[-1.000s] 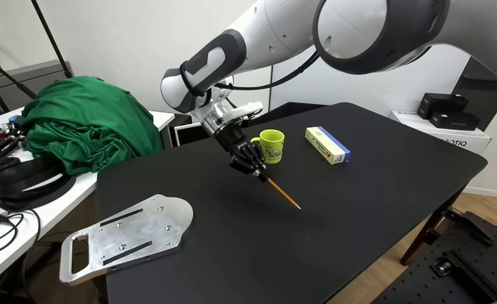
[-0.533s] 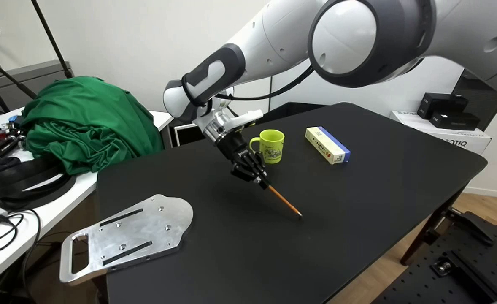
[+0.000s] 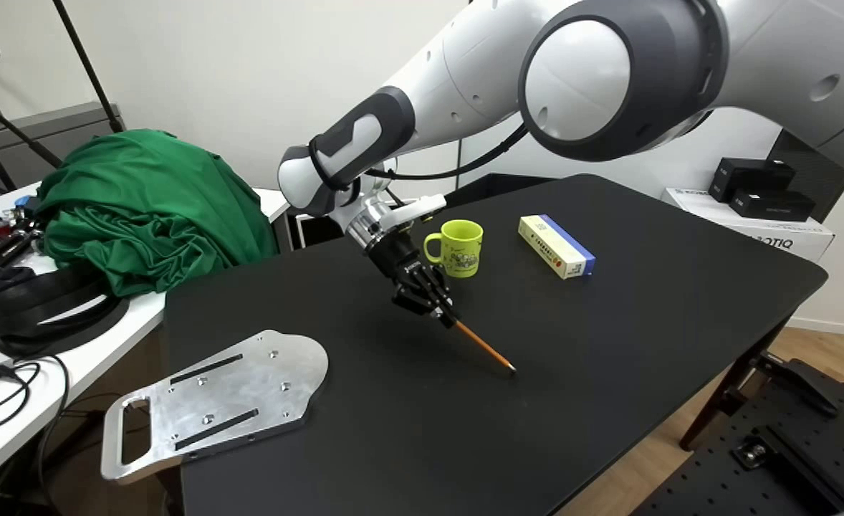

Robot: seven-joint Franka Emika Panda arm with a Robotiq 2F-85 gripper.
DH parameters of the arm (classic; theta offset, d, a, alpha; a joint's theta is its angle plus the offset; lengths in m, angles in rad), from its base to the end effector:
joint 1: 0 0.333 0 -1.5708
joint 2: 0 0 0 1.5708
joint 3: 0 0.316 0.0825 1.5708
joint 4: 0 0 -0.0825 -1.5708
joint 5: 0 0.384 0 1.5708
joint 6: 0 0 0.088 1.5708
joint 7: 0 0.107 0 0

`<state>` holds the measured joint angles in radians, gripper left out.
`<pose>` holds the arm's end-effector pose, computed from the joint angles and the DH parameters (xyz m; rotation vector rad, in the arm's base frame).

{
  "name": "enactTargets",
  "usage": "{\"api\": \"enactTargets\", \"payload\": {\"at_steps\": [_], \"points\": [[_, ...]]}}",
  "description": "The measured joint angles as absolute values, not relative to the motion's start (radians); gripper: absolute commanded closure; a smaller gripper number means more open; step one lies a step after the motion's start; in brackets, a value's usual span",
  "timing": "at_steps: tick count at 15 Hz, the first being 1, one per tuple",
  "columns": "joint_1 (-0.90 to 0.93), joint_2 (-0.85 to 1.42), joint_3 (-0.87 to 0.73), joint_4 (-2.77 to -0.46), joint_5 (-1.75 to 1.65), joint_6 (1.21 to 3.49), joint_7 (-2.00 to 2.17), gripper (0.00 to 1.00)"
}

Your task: Remove the orange object from the yellow mug

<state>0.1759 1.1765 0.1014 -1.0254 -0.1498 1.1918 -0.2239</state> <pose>0.6243 0.1396 0.0884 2.6116 0.6830 -1.4815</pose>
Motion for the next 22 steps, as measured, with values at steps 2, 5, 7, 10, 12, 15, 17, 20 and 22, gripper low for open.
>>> {"api": "enactTargets", "payload": {"at_steps": [2, 5, 7, 10, 12, 15, 17, 20, 22], "points": [[0.175, 1.177, 0.101, -1.026, -0.147, 1.256, -0.224, 0.98], [0.170, 1.173, 0.101, -1.035, -0.137, 1.432, -0.219, 0.98], [0.167, 1.162, 0.101, -1.053, -0.136, 1.523, -0.218, 0.98], [0.163, 1.131, 0.101, -1.095, -0.135, 1.596, -0.218, 0.65], [0.161, 1.113, 0.101, -1.122, -0.135, 1.634, -0.218, 0.58], [0.160, 1.092, 0.101, -1.146, -0.133, 1.661, -0.219, 0.38], [0.158, 1.069, 0.104, -1.151, -0.124, 1.656, -0.223, 0.24], [0.149, 0.996, 0.114, -1.158, -0.107, 1.645, -0.236, 0.04], [0.144, 0.915, 0.115, -1.181, -0.099, 1.694, -0.236, 0.00]]}}
